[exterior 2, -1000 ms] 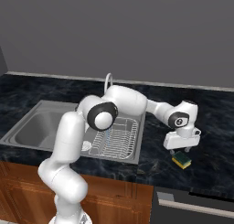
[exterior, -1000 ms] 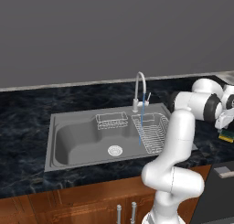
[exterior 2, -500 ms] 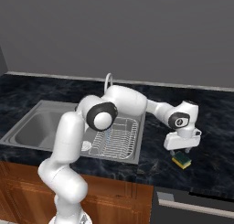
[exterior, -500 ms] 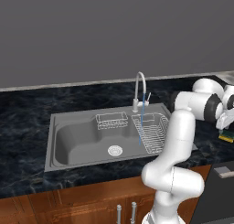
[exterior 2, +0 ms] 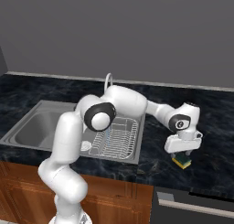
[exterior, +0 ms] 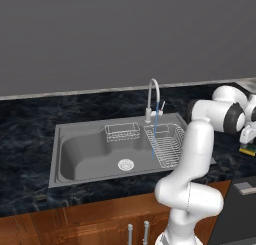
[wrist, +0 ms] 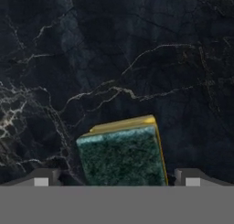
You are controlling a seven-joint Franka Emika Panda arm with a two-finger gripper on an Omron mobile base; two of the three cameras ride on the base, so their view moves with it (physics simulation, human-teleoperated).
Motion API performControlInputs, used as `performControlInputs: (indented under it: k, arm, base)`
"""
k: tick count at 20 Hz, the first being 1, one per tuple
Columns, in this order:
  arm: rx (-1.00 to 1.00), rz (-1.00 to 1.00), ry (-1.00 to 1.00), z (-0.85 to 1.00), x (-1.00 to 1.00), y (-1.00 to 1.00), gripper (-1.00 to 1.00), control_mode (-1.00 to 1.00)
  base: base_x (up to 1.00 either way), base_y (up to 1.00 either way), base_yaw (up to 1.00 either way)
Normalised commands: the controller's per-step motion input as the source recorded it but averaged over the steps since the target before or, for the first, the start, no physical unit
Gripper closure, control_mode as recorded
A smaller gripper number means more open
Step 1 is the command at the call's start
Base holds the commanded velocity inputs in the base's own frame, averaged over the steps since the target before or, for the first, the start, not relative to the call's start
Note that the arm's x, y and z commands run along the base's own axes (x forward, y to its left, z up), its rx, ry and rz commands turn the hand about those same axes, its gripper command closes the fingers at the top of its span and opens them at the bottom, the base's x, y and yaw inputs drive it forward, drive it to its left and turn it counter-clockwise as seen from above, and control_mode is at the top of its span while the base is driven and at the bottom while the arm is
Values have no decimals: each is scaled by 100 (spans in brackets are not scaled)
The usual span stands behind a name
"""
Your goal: Soak the sponge with water for a few seconds and then drop it inside the sink.
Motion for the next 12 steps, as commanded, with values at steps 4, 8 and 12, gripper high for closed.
performControlInputs:
  k: [4,8,12]
  arm:
    - [0,2,-6,0,-22,0,-100,-100]
    - [0,2,-8,0,-22,0,-100,-100]
    - [0,1,-9,0,-4,1,-100,-100]
  base:
    - [0,0,0]
    - [0,0,0]
    - [0,0,0]
